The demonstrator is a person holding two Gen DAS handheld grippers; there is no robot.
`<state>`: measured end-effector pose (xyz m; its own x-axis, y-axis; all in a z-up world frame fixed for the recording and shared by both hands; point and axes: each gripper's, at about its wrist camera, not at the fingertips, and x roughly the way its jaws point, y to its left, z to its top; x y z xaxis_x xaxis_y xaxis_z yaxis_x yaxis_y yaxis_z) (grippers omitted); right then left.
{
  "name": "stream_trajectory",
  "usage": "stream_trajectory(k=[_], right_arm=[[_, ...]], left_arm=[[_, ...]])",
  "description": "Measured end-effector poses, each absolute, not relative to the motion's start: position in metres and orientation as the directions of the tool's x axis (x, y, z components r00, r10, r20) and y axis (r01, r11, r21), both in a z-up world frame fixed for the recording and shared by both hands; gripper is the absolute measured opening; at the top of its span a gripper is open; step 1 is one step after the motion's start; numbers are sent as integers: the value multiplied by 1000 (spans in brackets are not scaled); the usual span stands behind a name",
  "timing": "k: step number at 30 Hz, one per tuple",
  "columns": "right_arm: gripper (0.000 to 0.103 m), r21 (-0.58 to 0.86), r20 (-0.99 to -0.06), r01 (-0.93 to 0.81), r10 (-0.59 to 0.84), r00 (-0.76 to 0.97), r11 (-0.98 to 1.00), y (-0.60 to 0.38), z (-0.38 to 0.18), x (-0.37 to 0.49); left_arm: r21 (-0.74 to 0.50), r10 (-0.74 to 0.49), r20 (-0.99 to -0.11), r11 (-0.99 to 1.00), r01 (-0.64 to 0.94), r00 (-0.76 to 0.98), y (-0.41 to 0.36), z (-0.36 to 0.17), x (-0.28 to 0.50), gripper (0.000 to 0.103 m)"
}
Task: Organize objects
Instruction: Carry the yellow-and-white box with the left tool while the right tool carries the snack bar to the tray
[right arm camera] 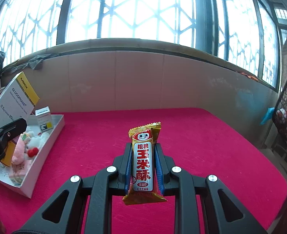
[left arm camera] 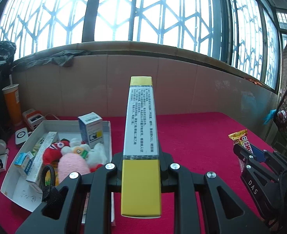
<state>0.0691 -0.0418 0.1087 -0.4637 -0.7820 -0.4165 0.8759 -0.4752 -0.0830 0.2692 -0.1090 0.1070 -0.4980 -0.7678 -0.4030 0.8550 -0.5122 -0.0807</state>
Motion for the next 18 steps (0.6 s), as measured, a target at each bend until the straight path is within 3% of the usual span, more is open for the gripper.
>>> stream_trajectory(k=[18], right_arm=[[23, -158, -405, 938, -846, -347, -309, -88, 124, 148]], left_arm=[[-119, -803, -425, -410, 904, -419, -141, 103, 329, 20]])
